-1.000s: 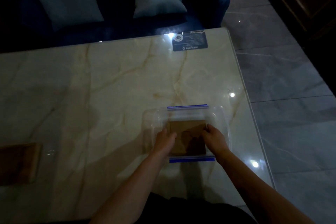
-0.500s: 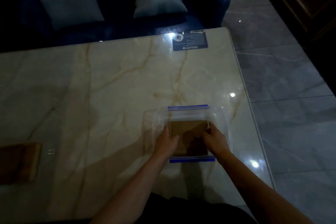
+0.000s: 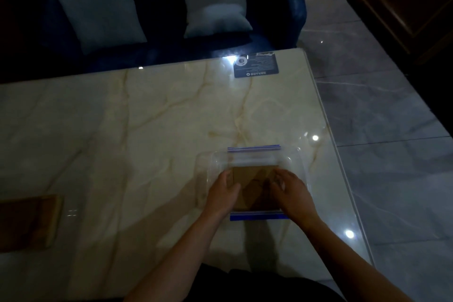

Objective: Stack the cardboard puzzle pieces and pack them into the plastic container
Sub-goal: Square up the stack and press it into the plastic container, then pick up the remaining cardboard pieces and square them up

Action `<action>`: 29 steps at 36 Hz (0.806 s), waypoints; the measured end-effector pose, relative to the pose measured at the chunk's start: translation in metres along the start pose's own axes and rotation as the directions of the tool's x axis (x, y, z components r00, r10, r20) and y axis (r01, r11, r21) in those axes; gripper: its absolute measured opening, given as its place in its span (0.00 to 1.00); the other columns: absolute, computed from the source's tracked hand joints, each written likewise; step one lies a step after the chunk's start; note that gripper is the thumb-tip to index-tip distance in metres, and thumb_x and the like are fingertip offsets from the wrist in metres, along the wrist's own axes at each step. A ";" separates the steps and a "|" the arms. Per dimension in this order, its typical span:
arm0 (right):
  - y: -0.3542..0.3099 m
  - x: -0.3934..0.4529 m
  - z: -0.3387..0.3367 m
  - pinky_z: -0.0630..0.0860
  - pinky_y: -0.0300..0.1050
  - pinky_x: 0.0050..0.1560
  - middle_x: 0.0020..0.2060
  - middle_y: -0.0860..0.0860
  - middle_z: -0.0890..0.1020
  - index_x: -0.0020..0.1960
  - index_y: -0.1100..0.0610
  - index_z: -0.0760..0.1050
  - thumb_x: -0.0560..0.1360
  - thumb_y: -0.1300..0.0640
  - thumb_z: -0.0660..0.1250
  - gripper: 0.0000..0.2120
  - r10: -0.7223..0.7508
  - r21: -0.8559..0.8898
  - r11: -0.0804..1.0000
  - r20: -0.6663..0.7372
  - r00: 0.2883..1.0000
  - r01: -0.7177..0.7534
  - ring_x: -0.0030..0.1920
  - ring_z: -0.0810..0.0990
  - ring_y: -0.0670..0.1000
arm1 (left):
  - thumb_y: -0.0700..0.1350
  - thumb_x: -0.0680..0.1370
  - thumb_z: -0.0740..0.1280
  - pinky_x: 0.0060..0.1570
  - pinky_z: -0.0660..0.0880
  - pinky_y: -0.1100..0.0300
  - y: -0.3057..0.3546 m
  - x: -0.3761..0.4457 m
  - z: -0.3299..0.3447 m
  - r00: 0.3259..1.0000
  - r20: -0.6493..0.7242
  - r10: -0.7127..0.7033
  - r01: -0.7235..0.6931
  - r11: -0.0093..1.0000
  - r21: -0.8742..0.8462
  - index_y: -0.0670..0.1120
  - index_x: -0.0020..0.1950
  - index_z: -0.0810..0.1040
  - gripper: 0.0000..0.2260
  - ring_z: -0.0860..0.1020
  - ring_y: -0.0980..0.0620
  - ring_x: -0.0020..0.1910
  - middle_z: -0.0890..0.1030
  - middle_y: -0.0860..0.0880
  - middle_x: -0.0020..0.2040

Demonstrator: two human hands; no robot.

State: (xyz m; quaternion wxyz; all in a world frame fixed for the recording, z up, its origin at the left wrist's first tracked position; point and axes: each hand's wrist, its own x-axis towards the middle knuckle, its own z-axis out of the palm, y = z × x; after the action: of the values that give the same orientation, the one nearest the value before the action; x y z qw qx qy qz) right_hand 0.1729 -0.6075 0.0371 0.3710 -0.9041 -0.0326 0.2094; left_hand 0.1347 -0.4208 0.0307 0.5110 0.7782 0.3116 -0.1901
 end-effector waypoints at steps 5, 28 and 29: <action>0.002 -0.032 -0.009 0.71 0.34 0.46 0.56 0.47 0.81 0.63 0.47 0.77 0.81 0.47 0.61 0.14 -0.089 -0.121 0.989 -0.005 0.996 0.087 0.50 0.78 0.44 | 0.46 0.78 0.65 0.49 0.74 0.69 -0.015 -0.030 -0.013 0.981 0.057 0.187 -0.184 0.981 -0.054 0.56 0.57 0.78 0.09 0.79 0.60 0.52 0.82 0.51 0.55; -0.001 -0.107 0.076 0.74 0.44 0.62 0.62 0.48 0.79 0.66 0.47 0.73 0.79 0.45 0.60 0.17 0.079 -0.465 0.841 0.613 0.786 0.278 0.60 0.78 0.47 | 0.59 0.76 0.64 0.57 0.70 0.60 -0.178 -0.107 -0.096 0.932 0.360 -0.049 -0.230 0.688 0.689 0.52 0.66 0.72 0.21 0.76 0.50 0.60 0.78 0.50 0.63; -0.005 -0.108 0.081 0.74 0.44 0.62 0.63 0.48 0.79 0.67 0.47 0.73 0.79 0.44 0.59 0.18 0.076 -0.471 0.833 0.616 0.784 0.290 0.61 0.77 0.47 | 0.59 0.76 0.64 0.57 0.70 0.59 -0.183 -0.106 -0.101 0.933 0.354 -0.059 -0.226 0.671 0.706 0.52 0.66 0.72 0.21 0.76 0.49 0.61 0.78 0.49 0.64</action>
State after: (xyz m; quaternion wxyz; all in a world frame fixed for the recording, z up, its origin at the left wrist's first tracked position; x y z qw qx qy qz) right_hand 0.0427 -0.5737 0.0267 0.0806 -0.8502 -0.2621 0.4495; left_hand -0.0700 -0.3071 0.0132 0.2084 0.8849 0.0764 -0.4096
